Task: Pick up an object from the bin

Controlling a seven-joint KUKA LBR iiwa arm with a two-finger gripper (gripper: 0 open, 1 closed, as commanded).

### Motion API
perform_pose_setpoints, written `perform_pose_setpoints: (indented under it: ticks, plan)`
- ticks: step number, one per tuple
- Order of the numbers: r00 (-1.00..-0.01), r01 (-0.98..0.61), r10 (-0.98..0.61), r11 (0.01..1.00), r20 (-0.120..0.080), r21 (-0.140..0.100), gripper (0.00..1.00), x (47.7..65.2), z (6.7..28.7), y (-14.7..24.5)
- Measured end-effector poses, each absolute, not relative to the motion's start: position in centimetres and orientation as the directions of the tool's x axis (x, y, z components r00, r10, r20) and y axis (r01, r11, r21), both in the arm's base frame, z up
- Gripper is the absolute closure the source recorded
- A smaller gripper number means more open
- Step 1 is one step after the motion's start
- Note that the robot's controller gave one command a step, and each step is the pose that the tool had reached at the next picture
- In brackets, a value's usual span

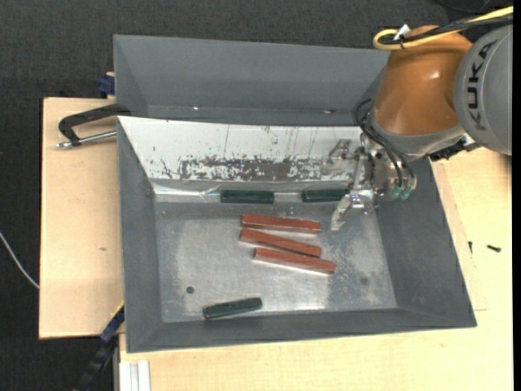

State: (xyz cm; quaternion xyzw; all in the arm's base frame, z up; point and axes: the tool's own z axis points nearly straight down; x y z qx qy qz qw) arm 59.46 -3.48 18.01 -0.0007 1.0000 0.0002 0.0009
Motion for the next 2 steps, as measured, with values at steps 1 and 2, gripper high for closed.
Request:
perform_pose_setpoints:
  ticks: [1,2]
  plan:
    - [-1.0,0.0,0.0,1.0,-0.002,0.0,0.0,59.5,17.9,-3.5]
    - [-0.998,-0.063,-0.063,0.998,0.005,0.002,0.0,59.7,13.9,-1.6]
